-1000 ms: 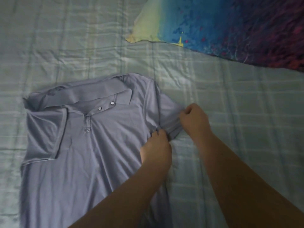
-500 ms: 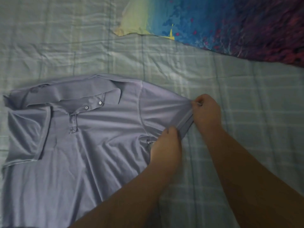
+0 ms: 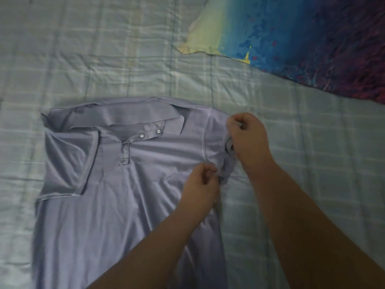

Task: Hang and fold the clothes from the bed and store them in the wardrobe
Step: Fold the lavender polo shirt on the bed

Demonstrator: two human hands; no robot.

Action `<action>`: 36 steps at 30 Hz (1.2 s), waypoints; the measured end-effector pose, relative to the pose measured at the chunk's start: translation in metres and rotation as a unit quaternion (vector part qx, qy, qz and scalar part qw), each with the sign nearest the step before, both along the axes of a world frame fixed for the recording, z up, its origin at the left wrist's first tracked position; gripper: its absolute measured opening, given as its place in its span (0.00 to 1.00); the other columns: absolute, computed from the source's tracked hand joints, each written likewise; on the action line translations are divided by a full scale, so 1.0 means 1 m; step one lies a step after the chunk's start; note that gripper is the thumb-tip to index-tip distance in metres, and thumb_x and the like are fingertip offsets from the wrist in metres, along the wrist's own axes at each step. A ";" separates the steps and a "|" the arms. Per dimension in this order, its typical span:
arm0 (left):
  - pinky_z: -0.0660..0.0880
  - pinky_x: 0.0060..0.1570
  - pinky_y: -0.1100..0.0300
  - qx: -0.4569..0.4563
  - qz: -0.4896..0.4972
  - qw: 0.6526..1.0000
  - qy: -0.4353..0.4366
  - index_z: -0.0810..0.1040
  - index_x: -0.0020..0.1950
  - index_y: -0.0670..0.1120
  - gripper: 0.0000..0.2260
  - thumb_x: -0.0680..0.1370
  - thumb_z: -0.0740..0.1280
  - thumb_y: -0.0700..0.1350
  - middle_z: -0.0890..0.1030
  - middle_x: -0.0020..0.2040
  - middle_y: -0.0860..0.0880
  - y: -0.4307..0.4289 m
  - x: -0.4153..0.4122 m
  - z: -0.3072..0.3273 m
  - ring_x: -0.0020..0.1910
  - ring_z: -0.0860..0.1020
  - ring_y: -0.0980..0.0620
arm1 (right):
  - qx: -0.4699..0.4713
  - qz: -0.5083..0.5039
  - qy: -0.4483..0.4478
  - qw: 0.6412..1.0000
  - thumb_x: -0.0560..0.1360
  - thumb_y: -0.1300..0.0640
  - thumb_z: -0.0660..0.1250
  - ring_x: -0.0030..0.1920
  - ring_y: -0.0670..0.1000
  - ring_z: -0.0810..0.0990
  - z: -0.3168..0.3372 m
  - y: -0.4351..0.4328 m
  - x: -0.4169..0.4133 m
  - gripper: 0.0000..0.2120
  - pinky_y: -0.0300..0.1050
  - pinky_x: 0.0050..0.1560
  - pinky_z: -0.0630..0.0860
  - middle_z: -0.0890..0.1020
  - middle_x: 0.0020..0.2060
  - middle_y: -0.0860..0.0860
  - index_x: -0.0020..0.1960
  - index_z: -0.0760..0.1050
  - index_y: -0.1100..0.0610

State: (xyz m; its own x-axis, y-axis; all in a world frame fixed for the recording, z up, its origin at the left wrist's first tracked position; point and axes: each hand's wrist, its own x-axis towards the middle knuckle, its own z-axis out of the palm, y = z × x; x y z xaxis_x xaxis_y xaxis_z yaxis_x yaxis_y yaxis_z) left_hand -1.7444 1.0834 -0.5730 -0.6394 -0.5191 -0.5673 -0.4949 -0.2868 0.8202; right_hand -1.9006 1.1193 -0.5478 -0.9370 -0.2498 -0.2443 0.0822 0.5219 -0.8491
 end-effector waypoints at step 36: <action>0.75 0.53 0.45 -0.368 -0.298 0.857 -0.202 0.73 0.63 0.44 0.16 0.75 0.65 0.39 0.74 0.60 0.43 -0.154 0.382 0.019 0.59 0.73 0.41 | 0.372 -0.016 0.016 0.928 0.70 0.63 0.66 0.58 0.66 0.74 -0.003 0.124 0.353 0.21 0.59 0.57 0.73 0.76 0.59 0.63 0.63 0.74 0.58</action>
